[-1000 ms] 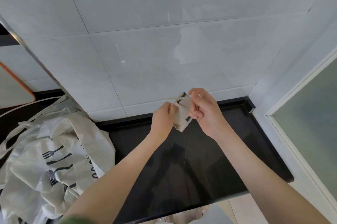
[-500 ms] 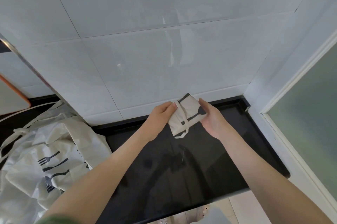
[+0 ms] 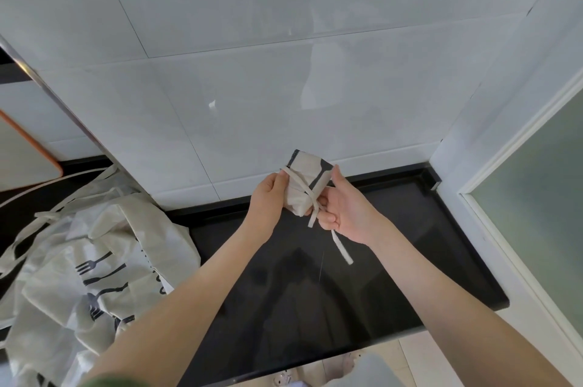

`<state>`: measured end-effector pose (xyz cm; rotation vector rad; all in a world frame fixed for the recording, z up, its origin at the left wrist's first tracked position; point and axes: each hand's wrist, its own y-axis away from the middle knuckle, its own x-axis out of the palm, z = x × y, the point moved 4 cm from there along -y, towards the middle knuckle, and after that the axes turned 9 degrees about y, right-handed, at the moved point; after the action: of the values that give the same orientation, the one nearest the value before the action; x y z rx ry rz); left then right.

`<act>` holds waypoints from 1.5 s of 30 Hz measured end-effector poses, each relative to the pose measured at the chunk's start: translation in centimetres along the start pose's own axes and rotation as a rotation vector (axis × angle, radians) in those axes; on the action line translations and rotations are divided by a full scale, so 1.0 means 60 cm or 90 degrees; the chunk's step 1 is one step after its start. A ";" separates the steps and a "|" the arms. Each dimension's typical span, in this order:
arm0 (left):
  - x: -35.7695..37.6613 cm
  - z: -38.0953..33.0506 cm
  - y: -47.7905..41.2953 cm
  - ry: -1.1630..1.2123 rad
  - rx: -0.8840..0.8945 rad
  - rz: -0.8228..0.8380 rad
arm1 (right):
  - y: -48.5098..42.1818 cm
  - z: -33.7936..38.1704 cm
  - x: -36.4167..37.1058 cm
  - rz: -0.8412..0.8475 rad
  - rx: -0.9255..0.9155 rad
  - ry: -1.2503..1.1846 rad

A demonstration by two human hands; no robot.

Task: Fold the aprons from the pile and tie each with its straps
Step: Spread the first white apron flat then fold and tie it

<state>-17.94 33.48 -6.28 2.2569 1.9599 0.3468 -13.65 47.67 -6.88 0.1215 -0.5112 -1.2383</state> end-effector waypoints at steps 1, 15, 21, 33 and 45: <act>-0.003 0.003 -0.002 -0.017 0.004 -0.016 | 0.002 0.003 0.004 0.011 -0.010 0.062; -0.073 0.087 0.007 -0.140 -0.031 -0.163 | -0.044 -0.051 -0.021 -0.146 0.170 0.397; -0.137 0.163 0.012 -0.200 -0.135 -0.253 | -0.114 -0.145 0.023 -0.113 0.228 0.332; -0.109 0.258 -0.027 -0.664 0.177 0.231 | -0.187 -0.222 0.033 -0.044 0.256 0.669; -0.147 0.254 -0.068 -0.280 -0.102 0.124 | -0.151 -0.227 -0.021 -0.068 0.215 0.650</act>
<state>-19.07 26.16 -22.74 2.1929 1.4492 0.0180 -15.91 43.27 -22.52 1.0169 0.1923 -1.0193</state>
